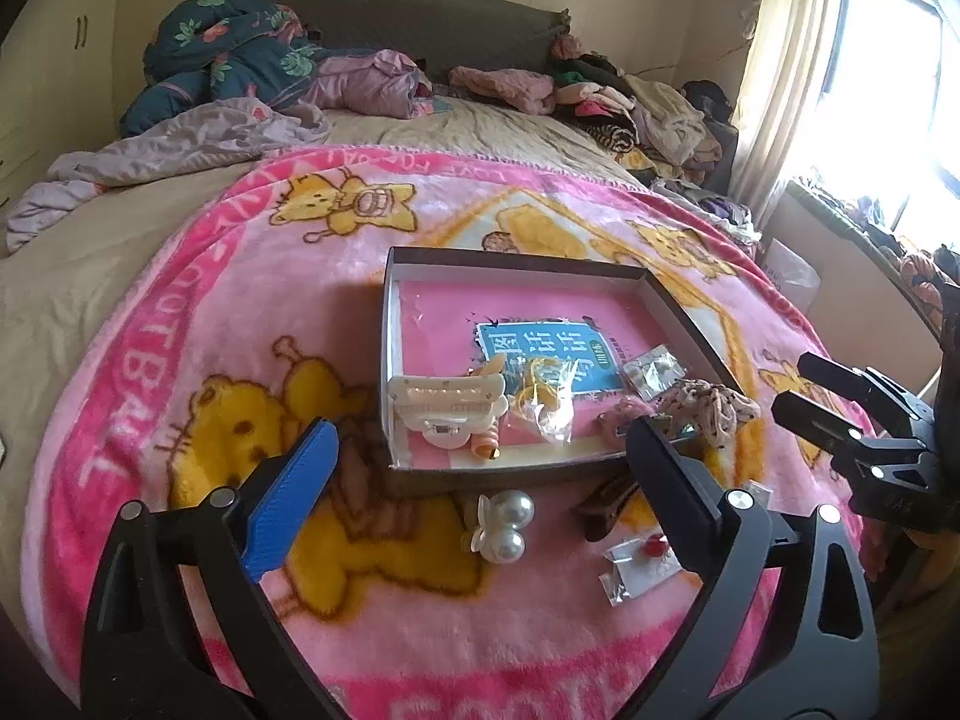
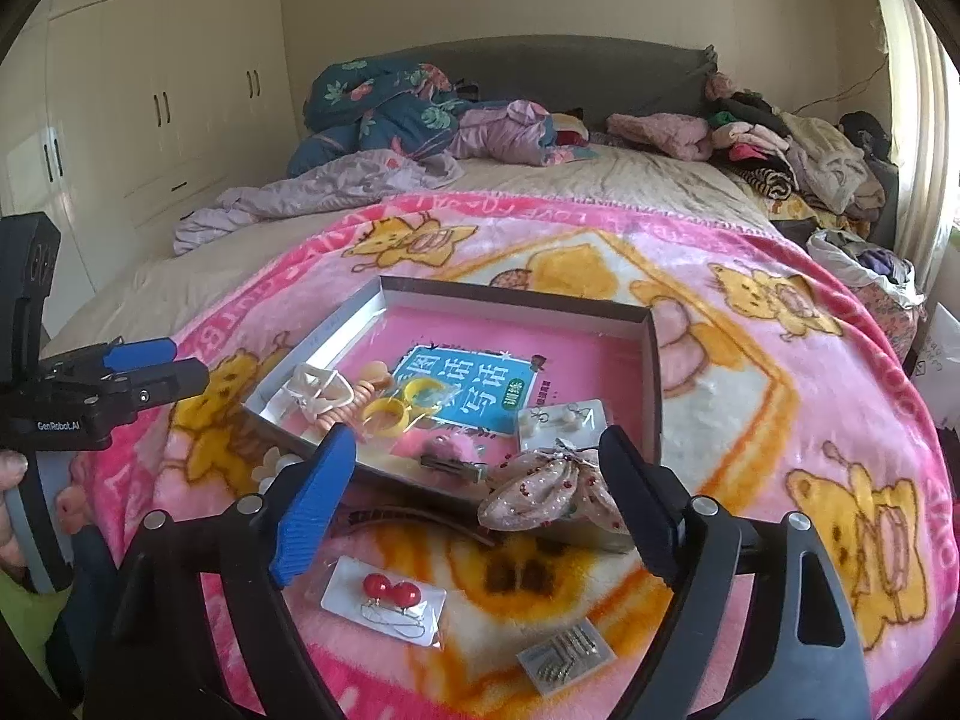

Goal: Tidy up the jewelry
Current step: 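Lift both tools out of the box over the pearl and red earrings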

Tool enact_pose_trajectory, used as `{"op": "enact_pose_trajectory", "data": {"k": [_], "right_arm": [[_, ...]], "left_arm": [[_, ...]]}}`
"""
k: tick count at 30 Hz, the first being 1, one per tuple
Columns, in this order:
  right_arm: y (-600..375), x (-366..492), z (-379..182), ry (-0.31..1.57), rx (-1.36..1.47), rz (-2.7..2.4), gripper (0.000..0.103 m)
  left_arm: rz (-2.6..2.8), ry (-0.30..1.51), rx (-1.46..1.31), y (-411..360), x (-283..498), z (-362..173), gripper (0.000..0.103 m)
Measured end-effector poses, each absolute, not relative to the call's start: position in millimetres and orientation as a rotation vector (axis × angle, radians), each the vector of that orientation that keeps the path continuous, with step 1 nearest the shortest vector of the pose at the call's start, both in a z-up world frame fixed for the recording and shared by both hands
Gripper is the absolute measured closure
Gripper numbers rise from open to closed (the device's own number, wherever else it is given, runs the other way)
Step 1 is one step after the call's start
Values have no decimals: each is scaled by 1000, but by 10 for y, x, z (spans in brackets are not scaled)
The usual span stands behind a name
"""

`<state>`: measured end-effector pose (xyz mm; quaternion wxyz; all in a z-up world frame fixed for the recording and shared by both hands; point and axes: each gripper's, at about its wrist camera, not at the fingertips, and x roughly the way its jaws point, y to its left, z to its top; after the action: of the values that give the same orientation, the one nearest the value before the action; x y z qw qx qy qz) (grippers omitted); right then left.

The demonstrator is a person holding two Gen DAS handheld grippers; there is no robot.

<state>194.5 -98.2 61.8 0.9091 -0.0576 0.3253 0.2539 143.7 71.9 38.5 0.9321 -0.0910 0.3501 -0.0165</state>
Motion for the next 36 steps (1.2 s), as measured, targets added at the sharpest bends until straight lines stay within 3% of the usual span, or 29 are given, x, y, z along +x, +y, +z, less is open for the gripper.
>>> {"op": "enact_pose_trajectory", "data": {"k": [18, 36], "right_arm": [[-1110, 1627, 724, 646, -111, 516, 21], [-1102, 1346, 439, 716, -137, 546, 20]], "left_arm": [[-3, 706, -182, 752, 1046, 418, 14], [15, 756, -149, 661, 755, 187, 14]]}}
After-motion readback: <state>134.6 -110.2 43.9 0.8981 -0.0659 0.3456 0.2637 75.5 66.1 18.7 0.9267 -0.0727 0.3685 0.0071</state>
